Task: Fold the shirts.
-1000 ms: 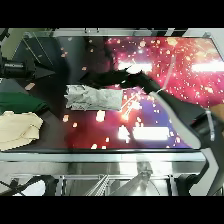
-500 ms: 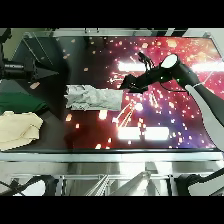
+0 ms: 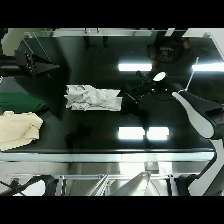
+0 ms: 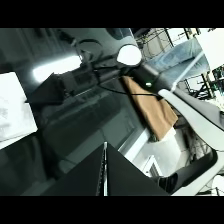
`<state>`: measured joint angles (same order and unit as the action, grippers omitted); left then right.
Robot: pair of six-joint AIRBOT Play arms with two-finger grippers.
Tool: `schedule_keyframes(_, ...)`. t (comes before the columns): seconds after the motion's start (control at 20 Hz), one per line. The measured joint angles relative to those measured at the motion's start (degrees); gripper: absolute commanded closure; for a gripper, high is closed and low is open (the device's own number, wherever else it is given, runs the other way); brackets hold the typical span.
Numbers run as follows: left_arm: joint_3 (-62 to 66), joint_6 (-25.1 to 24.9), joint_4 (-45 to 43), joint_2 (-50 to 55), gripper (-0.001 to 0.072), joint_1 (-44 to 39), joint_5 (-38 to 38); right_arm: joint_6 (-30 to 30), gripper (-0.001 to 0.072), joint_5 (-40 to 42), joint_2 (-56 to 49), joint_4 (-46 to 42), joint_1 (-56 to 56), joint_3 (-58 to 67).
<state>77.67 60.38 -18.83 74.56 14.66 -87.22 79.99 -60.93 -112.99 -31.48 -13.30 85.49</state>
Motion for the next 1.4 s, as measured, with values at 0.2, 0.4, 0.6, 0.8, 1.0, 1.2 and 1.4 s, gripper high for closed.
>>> schedule_keyframes(0.2, 0.00, 0.00, 0.35, 0.00, 0.0696, 0.00, -0.26, -3.48, 0.0547, 2.05, -3.23, 8.90, -2.82, -0.11)
schedule_keyframes(0.4, -0.02, 0.11, 0.66, 0.00, 0.0696, 0.00, -1.29, -9.33, 0.0695, 3.50, -4.57, 18.99, -4.87, -0.15)
schedule_keyframes(0.6, -0.02, 0.09, 0.66, 0.00, 0.0696, 0.00, -2.21, -13.84, 0.0696, 4.33, 0.68, 25.57, -4.48, -0.02)
schedule_keyframes(0.8, -0.02, 0.07, 0.70, 0.00, 0.0696, 0.00, -2.62, -13.49, 0.0696, 5.68, 10.80, 24.96, 0.83, 0.04)
schedule_keyframes(1.0, -0.02, 0.07, 0.87, 0.00, 0.0696, 0.00, -2.82, -6.08, 0.0696, 6.49, 22.25, 14.97, 11.13, 0.04)
schedule_keyframes(1.2, -0.02, 0.07, 0.90, 0.00, 0.0696, 0.00, -2.84, 4.63, 0.0696, 5.51, 32.30, 0.61, 28.57, 0.04)
schedule_keyframes(1.4, -0.02, 0.07, 0.90, 0.00, 0.0696, 0.00, -2.86, 14.23, 0.0696, -2.21, 37.66, -16.90, 49.64, 0.04)
